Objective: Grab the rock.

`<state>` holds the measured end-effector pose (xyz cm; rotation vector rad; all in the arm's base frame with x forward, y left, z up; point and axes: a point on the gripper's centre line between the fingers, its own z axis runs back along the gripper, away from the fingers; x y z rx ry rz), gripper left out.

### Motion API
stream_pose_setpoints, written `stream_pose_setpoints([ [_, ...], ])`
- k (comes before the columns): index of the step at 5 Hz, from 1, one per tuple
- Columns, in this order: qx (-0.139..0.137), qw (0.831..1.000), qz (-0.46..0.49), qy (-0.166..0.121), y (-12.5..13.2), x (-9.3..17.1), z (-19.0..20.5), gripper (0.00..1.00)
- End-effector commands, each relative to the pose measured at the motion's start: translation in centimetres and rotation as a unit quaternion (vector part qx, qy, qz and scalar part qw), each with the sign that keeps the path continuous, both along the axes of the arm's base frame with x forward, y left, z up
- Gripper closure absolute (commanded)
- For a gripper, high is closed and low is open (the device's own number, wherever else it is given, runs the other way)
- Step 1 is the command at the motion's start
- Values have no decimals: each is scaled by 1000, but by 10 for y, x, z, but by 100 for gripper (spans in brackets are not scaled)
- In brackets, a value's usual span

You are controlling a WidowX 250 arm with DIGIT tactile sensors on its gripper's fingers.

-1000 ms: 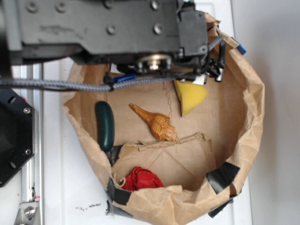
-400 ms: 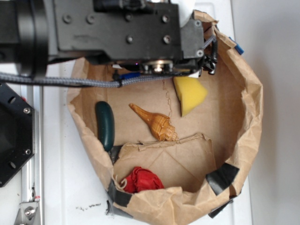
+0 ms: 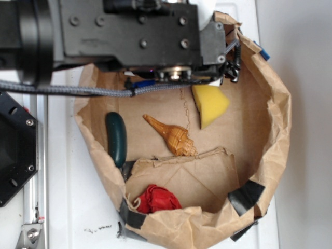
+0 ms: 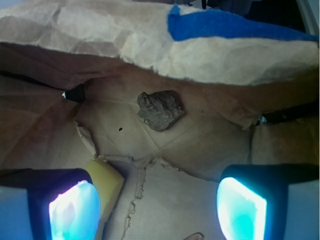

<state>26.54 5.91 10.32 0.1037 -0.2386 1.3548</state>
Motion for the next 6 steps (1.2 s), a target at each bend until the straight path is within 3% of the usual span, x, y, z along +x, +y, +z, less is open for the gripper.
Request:
stream_pose_setpoints([
  [1,1,1000,18,-20,12,-3,10,0],
  [3,17,999,26,-21,-2,-1,-9,0],
  [5,-19,1000,8,-15,-21,-1,-14,0],
  [6,-18,1000,17,-16,-20,3,-21,0],
])
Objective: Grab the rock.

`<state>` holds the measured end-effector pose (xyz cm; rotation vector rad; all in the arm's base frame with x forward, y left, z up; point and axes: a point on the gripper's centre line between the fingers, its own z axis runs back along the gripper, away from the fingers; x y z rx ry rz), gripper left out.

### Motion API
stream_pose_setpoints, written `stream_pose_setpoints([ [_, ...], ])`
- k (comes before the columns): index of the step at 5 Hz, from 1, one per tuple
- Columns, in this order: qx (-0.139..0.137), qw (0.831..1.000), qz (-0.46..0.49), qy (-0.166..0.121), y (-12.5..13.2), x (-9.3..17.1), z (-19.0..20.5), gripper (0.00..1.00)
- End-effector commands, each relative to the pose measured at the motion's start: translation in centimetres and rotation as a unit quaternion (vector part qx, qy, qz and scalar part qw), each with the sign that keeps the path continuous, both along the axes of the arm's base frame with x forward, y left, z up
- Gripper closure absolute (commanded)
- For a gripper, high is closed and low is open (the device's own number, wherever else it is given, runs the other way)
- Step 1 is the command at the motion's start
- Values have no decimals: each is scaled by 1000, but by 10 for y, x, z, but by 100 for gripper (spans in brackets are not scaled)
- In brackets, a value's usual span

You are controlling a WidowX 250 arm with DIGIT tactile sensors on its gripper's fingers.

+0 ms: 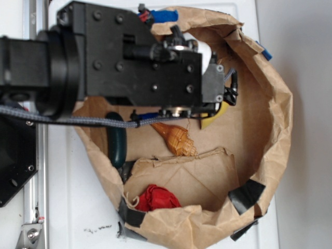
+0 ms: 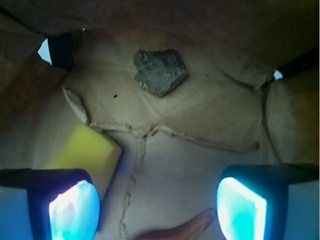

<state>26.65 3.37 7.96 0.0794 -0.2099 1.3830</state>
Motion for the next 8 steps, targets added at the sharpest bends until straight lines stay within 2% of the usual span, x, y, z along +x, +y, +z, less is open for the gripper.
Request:
stream_pose_setpoints([
  [1,10,1000,11,-21,14,3,-2,0],
  [4,15,1000,8,-17,17,-10,-5,0],
  [8,64,996,1,-61,45,5,-18,0],
])
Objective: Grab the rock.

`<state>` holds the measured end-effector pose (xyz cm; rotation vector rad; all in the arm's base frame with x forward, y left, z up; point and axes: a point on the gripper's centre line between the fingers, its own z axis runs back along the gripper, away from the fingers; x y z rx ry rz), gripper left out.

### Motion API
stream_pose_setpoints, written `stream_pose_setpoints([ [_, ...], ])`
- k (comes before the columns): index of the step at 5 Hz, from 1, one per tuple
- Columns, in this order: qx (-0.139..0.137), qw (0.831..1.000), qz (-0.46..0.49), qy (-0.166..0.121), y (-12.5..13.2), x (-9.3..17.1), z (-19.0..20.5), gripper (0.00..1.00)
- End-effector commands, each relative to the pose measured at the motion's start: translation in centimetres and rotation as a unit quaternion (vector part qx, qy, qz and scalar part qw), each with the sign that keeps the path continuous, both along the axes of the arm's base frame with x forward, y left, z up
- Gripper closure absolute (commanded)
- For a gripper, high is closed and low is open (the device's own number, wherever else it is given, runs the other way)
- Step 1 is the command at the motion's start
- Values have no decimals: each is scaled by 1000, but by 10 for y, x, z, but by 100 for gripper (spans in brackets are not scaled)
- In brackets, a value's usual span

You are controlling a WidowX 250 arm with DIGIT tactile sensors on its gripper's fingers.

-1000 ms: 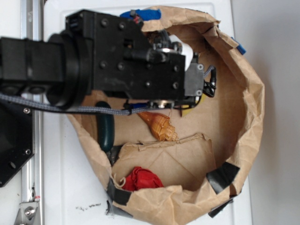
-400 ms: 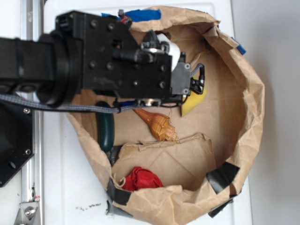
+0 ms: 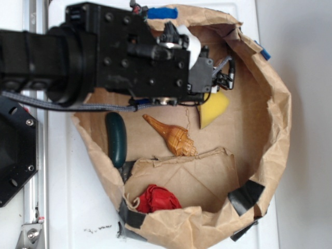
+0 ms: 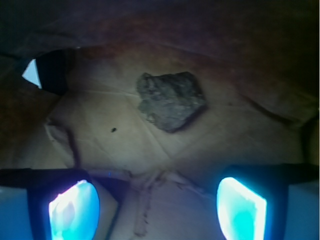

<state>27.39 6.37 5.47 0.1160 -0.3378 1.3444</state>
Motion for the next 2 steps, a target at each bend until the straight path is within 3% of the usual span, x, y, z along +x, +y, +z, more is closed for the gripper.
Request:
stream_pose_setpoints([
  [1,13,999,17,-30,20,-3,8,0],
  [2,6,999,22,-29,25,-4,12,0],
])
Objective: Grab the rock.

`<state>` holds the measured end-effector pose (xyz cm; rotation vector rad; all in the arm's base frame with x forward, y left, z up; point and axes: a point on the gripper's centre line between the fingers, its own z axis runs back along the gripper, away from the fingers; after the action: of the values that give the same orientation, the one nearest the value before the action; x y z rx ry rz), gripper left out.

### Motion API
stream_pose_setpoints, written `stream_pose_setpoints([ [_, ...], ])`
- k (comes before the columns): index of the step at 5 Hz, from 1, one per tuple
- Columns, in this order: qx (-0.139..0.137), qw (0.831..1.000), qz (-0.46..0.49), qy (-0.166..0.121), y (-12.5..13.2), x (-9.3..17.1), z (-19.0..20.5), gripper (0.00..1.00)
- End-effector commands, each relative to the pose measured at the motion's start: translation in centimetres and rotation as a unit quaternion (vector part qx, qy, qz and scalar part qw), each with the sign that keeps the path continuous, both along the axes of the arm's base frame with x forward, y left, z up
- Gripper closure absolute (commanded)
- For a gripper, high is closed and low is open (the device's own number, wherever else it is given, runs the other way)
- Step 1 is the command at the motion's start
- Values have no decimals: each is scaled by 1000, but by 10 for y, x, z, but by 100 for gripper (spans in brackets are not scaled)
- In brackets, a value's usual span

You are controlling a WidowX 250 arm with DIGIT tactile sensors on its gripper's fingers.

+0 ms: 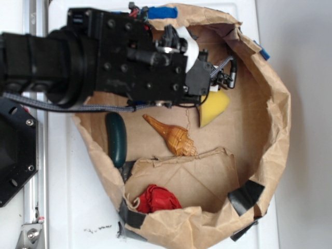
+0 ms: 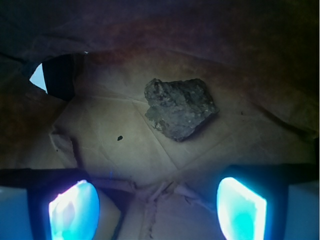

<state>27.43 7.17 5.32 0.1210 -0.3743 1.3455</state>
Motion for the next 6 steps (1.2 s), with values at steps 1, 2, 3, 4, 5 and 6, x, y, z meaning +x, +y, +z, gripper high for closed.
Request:
stream_pose_setpoints([
  [1,-3,999,36,-8,21,-6,12,0],
  [2,-10,999,35,-7,20,-12,17,0],
  [3,-16,998,53,-5,23,-14,20,0],
  [4,-17,998,65,0,27,-15,19,0],
  [5,-16,998,67,-3,26,-18,20,0],
  [6,-12,998,59,-6,22,-20,21,0],
])
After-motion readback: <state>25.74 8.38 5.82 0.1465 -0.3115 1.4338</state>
